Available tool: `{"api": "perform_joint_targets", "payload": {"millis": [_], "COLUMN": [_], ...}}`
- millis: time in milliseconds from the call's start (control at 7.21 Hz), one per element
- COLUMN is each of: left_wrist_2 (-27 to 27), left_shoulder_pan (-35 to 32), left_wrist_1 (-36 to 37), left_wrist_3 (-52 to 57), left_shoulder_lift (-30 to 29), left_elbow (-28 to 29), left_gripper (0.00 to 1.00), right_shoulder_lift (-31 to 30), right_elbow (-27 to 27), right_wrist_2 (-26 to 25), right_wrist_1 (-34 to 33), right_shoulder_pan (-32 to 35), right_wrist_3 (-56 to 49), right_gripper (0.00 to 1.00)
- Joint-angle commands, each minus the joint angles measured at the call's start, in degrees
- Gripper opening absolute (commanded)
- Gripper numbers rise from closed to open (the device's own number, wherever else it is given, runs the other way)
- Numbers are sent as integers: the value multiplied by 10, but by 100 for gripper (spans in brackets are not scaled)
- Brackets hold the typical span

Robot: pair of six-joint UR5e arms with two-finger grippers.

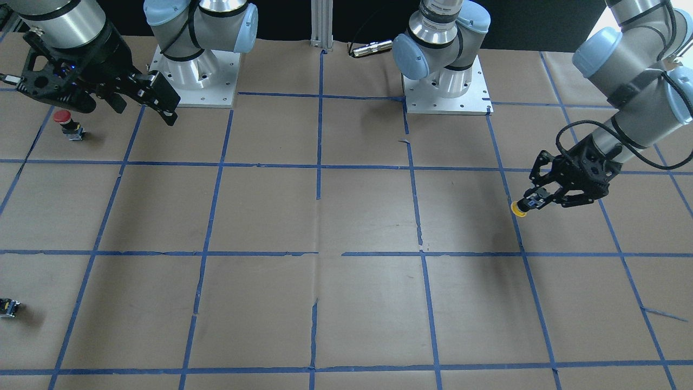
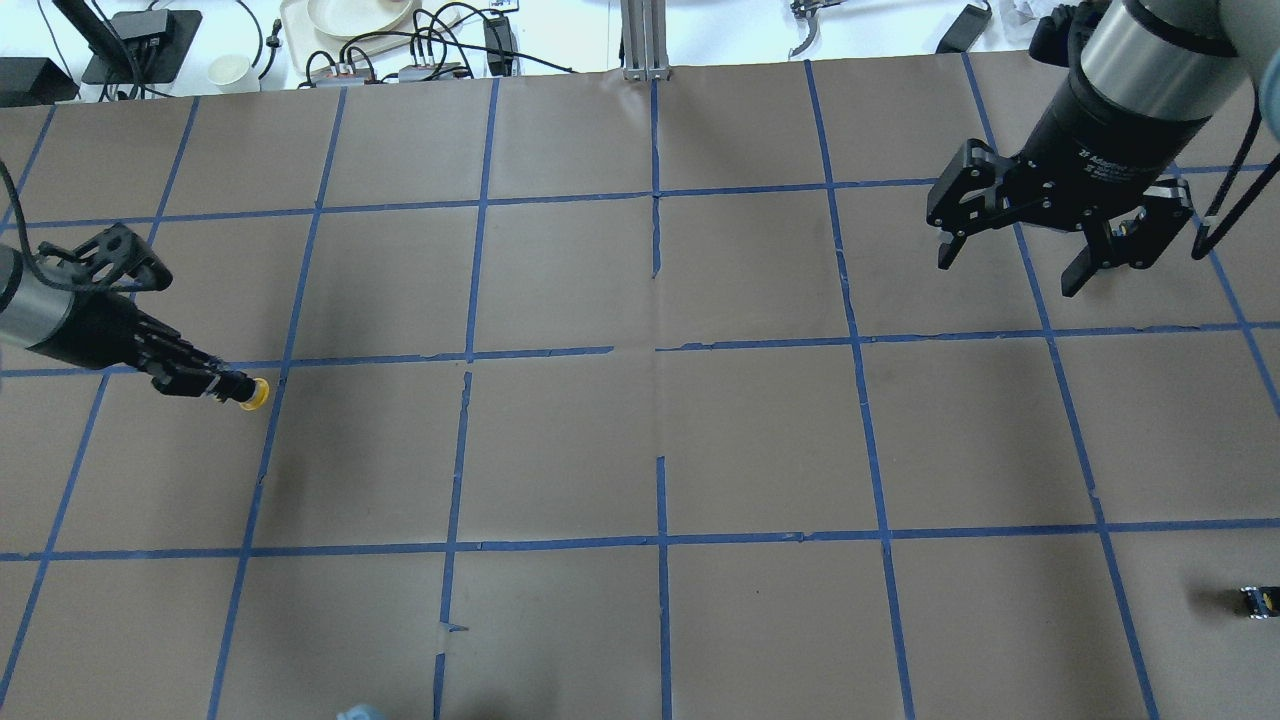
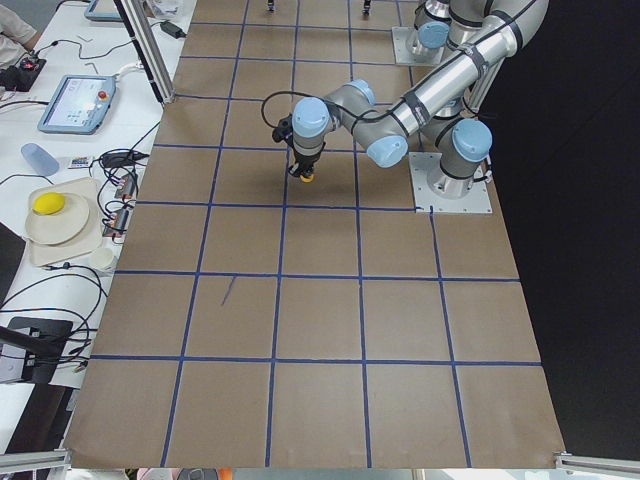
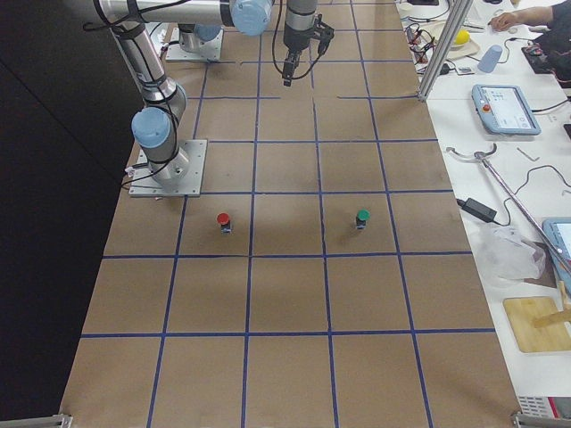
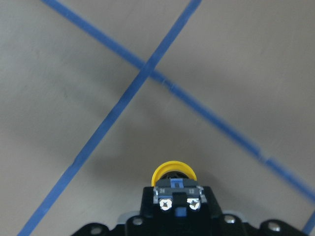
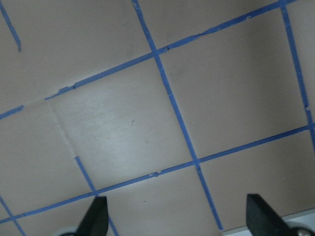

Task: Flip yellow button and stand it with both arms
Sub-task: 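Lift the yellow button with the left gripper while the right gripper rises to meet it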

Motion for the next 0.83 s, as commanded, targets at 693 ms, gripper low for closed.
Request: {"api": "perform_joint_targets", "payload": {"millis": [693], "left_wrist_2": [-513], "left_shoulder_pan": [-123], "left_wrist_1": [-279], "left_wrist_3": [-244], "left_shoulder_lift": [39], "left_elbow": [16], "left_gripper": [12], "right_shoulder_lift": [52], "right_elbow": [10], "right_wrist_2": [321], "right_wrist_1": [-98], "right_shoulder_pan": [5], "right_wrist_3": [338], "right_gripper": [100]}}
